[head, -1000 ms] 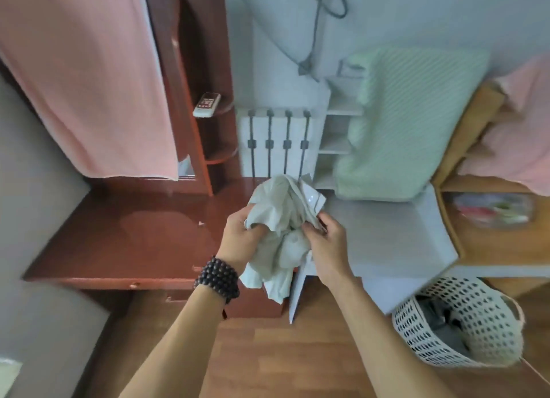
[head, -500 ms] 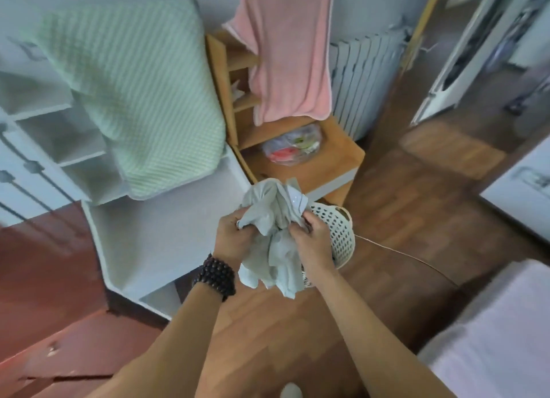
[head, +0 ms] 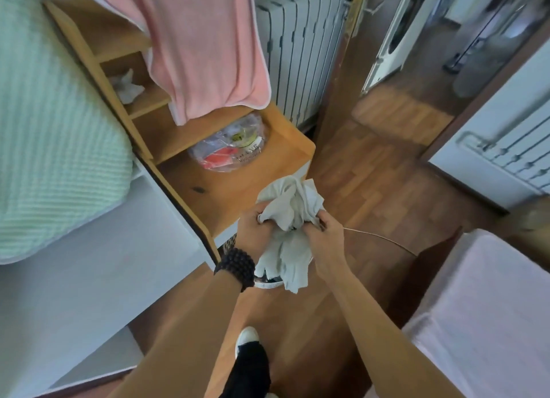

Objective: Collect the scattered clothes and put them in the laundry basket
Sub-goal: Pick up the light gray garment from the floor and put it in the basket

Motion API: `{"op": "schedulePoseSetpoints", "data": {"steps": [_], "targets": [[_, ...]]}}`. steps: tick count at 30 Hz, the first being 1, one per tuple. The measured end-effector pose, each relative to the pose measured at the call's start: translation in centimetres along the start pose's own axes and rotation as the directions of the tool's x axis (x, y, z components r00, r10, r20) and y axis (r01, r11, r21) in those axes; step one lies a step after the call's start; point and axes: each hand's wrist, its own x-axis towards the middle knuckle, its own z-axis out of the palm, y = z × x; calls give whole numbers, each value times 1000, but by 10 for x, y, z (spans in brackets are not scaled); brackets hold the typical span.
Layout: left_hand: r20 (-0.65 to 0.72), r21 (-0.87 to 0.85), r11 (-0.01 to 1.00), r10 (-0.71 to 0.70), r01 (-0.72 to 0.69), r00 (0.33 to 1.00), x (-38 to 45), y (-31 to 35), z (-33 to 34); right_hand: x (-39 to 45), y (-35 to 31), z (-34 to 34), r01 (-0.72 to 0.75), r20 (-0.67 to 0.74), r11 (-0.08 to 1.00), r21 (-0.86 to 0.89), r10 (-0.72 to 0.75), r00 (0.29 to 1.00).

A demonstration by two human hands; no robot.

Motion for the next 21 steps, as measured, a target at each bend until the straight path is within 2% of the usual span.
{"op": "schedulePoseSetpoints", "data": {"steps": [5, 8, 11, 13, 15, 17, 21], "targets": [[61, 49, 996, -78, 75, 995, 78, -33, 15, 71, 24, 11, -119, -43, 992, 46, 121, 992], [94, 116, 980, -175, 164, 980, 113, -58, 22, 106, 46, 17, -191, -23, 980, 52, 193, 981], [224, 266, 925, -332, 270, 916, 139, -87, 25, 133, 66, 26, -222, 48, 975, -4, 222, 974], [250, 391, 865, -430, 316, 868, 147, -103, 22, 148, 75, 27, -286, 86, 957, -41, 289, 953], [195, 430, 808, -518, 402, 833, 146, -115, 18, 164, 86, 22, -378, 111, 924, -65, 383, 917], [152, 412, 789, -552, 455, 820, 143, -124, 12, 180, 94, 14, -401, 135, 910, -104, 413, 901], [0, 301, 803, -540, 515, 842, 140, -135, 12, 199, 92, 4, -416, 198, 891, -180, 447, 872]]}}
